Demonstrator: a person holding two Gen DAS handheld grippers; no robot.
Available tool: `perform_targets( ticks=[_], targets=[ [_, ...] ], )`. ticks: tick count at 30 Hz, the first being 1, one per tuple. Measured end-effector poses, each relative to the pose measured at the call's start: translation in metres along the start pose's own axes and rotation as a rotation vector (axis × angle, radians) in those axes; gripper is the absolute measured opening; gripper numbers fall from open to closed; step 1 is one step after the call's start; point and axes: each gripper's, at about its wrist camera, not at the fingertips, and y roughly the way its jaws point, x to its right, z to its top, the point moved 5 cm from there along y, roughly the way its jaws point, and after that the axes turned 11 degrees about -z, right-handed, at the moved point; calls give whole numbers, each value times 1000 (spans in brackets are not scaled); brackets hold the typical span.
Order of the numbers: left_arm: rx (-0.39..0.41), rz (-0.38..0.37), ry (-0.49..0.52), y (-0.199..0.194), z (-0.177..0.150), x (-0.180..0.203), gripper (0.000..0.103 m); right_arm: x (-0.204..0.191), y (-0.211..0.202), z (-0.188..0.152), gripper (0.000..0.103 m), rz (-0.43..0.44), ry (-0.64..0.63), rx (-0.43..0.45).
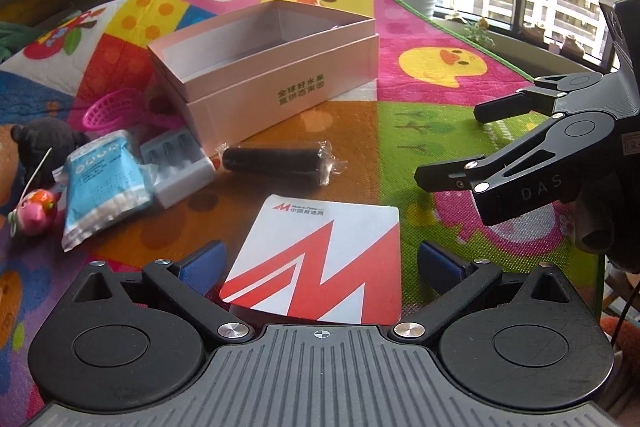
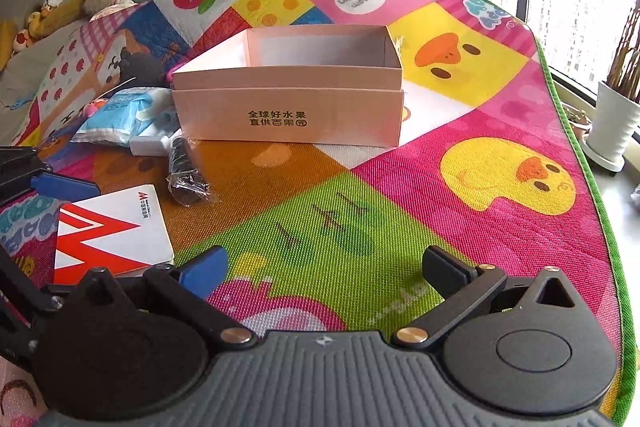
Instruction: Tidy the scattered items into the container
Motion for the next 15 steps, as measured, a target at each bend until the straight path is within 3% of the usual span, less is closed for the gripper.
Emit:
perform_targets(
  ticks=[5, 9, 15],
  targets=[
    [25, -15, -33, 0, -3, -1, 101, -1, 0, -1, 103, -3, -5, 5],
    [46, -19, -29, -3, -3, 3, 89, -1, 0, -1, 103, 0, -3, 9],
    [61, 58, -52, -15, -12, -7, 89, 0, 0, -2, 103, 8, -1, 13]
  ],
)
